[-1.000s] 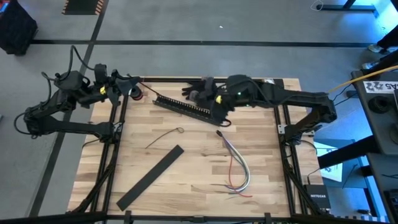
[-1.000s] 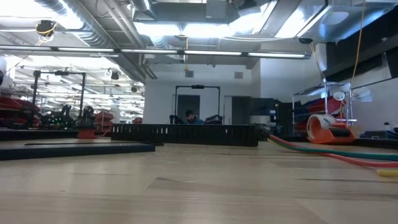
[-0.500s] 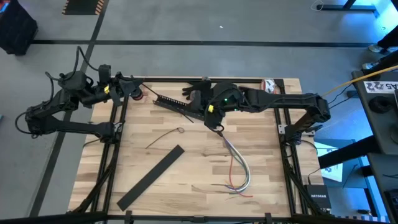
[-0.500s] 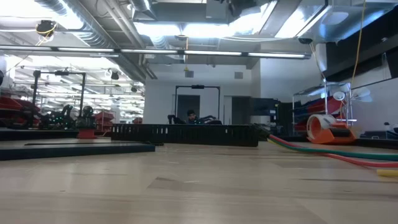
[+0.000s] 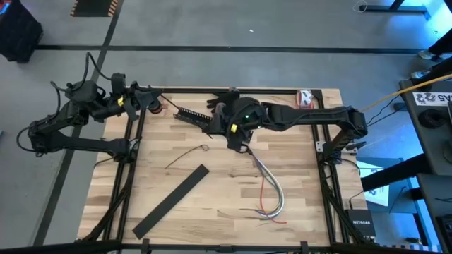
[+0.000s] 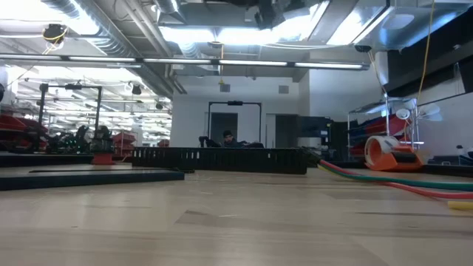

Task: Ziptie cables
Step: Prepare the black zip tie

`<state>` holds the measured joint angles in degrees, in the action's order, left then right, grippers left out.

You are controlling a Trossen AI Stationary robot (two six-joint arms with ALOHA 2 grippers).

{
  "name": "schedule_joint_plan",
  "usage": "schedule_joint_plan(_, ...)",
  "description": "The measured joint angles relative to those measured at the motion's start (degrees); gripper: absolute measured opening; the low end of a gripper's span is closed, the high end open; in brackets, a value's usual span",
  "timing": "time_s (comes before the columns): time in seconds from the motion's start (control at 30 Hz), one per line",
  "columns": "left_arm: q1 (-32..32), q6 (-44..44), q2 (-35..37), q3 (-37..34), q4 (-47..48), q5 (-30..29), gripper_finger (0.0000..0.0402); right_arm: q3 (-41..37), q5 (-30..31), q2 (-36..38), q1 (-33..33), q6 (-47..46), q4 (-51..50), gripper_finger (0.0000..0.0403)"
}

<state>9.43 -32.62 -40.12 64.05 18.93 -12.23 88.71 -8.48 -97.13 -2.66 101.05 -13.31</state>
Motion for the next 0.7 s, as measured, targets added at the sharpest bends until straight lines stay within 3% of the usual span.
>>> schedule_joint_plan(0.23, -0.02, -0.37, 0.0, 0.0, 0.0, 0.02, 0.0, -0.02, 1.07, -1.11, 0.0, 0.11, 0.47, 0.0154)
schedule_joint_plan(0.7, -0.04, -0.22, 0.0, 0.0, 0.23, 0.09, 0.0, 1.25, 10.77, 1.49, -0.12, -0.92, 2.93, 0.0154)
